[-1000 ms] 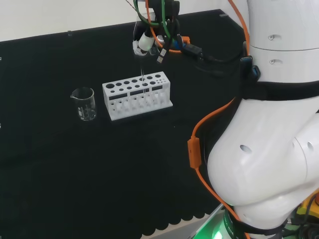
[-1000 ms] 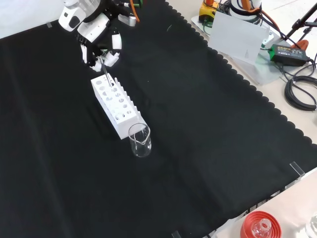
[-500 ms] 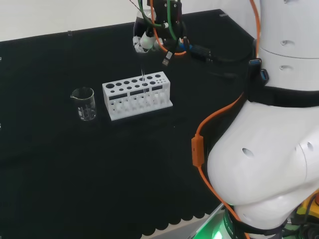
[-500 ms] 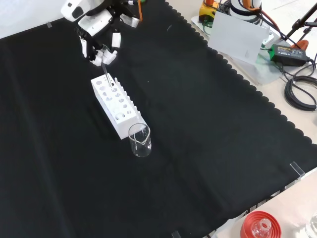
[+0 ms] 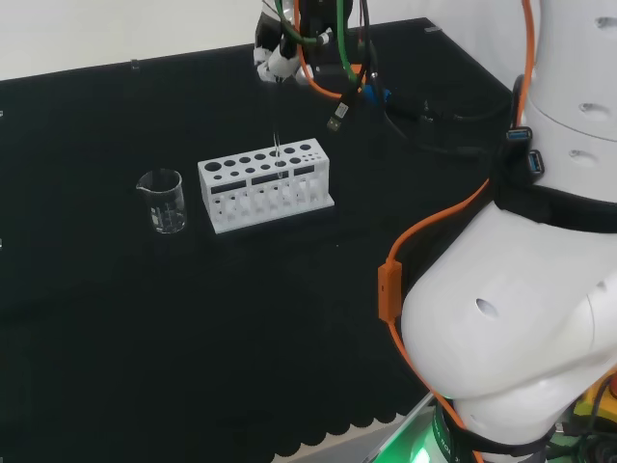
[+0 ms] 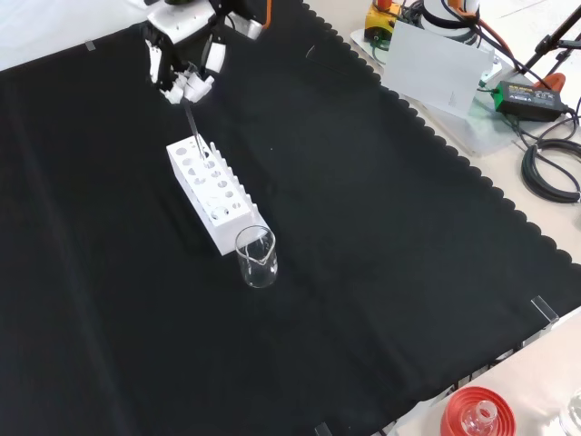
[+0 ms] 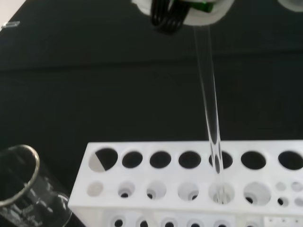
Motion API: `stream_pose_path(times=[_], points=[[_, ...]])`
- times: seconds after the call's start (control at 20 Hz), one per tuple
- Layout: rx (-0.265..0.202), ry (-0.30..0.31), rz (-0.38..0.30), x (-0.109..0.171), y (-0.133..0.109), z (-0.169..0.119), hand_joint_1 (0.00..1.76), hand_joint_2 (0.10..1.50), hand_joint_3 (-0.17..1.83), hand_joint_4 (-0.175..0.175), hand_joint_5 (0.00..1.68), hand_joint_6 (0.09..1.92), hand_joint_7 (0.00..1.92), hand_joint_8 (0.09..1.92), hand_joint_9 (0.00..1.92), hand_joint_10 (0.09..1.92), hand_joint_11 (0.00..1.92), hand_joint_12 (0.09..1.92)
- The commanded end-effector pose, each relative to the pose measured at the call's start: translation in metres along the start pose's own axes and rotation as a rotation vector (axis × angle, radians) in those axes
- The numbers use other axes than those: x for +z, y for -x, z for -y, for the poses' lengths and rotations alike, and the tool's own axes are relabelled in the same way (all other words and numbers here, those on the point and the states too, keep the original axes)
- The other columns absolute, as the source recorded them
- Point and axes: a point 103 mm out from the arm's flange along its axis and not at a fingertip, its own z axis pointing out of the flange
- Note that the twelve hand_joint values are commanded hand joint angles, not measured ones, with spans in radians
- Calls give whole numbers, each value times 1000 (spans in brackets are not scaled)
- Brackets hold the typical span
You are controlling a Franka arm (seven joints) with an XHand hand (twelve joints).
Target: Take the glass rod from the white test tube rack.
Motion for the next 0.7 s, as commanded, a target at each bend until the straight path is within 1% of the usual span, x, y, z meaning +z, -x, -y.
stream_pose_path(times=[0.05, 0.2, 0.35, 0.45, 0.7], points=[[21, 48, -3, -23, -3, 12, 1293, 857, 471, -175, 956, 869, 1155, 1084, 1726, 541, 1640, 636], [38, 48, 26, -30, 1, 22, 1293, 856, 471, -175, 959, 864, 1156, 1082, 1728, 542, 1641, 639], [43, 54, 26, -44, -3, 33, 1293, 854, 472, -175, 962, 862, 1158, 1079, 1730, 543, 1641, 641], [30, 52, 30, -51, -7, 37, 1294, 853, 474, -175, 963, 860, 1160, 1077, 1731, 544, 1642, 642], [23, 64, 34, -62, -15, 45, 1294, 849, 479, -175, 966, 856, 1163, 1073, 1734, 545, 1642, 645]])
